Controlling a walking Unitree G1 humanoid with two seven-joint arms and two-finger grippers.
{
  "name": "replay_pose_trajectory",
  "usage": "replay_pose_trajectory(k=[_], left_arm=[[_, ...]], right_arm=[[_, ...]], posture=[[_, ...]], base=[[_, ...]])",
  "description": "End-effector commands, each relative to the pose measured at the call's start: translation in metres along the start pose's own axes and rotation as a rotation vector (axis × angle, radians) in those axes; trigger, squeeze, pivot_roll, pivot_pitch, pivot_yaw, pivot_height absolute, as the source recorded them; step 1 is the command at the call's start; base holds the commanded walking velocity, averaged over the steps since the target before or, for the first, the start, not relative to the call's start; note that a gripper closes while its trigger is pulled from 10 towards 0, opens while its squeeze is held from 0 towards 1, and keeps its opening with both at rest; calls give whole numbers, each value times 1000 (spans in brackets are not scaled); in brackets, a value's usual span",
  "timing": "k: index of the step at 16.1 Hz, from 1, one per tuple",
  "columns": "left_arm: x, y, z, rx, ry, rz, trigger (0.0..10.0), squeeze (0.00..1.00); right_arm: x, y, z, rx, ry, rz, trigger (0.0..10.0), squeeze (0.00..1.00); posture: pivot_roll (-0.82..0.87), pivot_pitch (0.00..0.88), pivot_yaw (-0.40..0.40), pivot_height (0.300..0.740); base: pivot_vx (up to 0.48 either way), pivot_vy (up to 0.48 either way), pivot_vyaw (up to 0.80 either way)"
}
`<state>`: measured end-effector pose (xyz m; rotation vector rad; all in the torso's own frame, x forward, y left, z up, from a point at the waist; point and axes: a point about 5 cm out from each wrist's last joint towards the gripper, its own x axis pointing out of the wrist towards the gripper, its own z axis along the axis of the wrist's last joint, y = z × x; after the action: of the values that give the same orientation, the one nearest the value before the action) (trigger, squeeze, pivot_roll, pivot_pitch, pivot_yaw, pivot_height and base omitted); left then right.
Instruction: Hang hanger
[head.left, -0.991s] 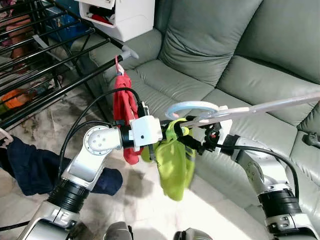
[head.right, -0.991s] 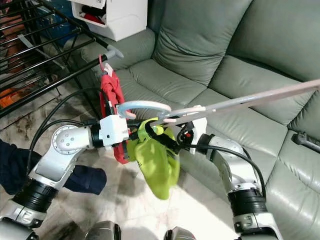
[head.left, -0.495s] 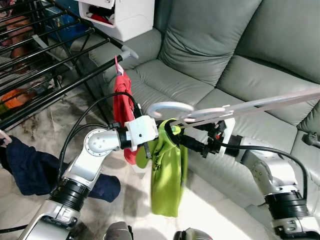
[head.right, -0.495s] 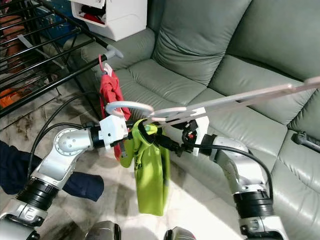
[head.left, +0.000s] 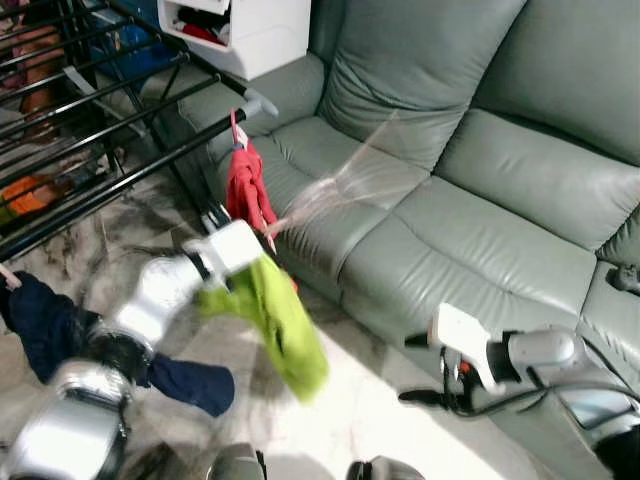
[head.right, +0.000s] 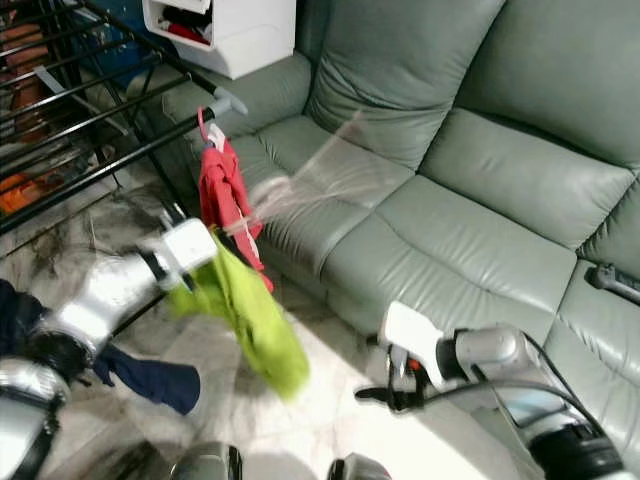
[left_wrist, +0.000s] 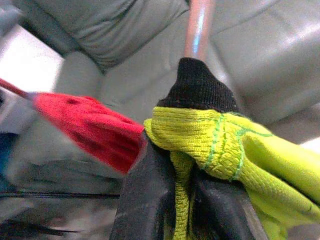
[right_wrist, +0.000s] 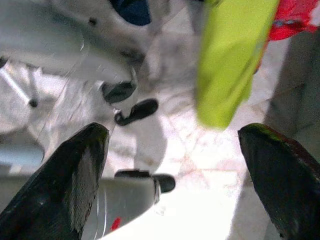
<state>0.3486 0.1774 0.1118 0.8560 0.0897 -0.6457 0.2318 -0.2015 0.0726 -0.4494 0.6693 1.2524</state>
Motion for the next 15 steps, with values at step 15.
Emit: replay_pose_trajectory(k=[15], left_arm=[[-25,51,-2,705,162,-536,0,0]], right_arm=[[33,14,21,-169,-29,95,10000,0]], posture=[[-28,29,58,740]], base=[[0,0,0]])
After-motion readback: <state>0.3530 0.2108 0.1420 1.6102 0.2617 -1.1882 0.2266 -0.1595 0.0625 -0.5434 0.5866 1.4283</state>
